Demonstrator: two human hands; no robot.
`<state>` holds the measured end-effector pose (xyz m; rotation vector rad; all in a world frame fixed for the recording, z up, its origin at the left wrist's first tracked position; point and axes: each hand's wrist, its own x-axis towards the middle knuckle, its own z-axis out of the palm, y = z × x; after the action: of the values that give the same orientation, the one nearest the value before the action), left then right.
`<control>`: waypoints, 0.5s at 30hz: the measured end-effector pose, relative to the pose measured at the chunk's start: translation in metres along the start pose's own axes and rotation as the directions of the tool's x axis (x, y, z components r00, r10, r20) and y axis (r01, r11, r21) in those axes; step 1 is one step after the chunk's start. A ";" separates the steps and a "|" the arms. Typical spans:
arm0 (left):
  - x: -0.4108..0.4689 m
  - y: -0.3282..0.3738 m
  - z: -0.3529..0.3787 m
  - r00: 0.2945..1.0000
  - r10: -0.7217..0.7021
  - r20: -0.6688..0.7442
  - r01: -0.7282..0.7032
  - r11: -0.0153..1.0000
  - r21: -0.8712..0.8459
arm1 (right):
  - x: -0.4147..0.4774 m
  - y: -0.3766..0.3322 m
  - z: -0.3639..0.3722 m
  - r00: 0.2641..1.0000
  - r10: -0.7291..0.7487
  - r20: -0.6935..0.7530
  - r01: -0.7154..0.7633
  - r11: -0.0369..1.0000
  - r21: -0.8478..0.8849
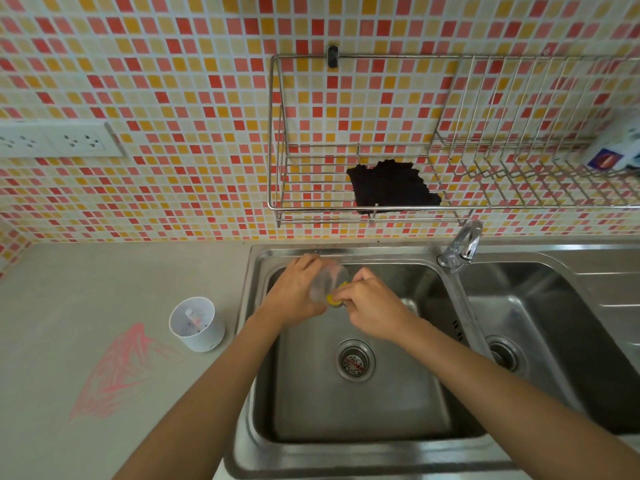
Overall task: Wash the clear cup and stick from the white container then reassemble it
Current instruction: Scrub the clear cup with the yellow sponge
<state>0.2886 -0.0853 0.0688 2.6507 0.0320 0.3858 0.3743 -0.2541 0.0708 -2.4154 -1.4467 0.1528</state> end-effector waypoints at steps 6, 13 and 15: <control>0.001 0.000 -0.009 0.999 -0.037 -0.021 0.035 0.997 -0.064 | -0.009 0.010 -0.015 0.959 -0.253 -0.127 0.235 0.962 -0.139; 0.001 0.002 -0.005 0.995 -0.102 -0.023 0.094 0.970 -0.223 | -0.009 0.011 -0.009 0.928 -0.256 -0.272 0.235 0.966 -0.106; -0.001 0.004 0.001 0.991 -0.110 -0.070 0.094 0.975 -0.201 | -0.008 0.008 -0.013 0.922 -0.265 -0.284 0.244 0.964 -0.107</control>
<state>0.2874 -0.0891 0.0697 2.4256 0.1477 0.4379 0.3802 -0.2672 0.0799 -2.1574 -1.6237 -0.3124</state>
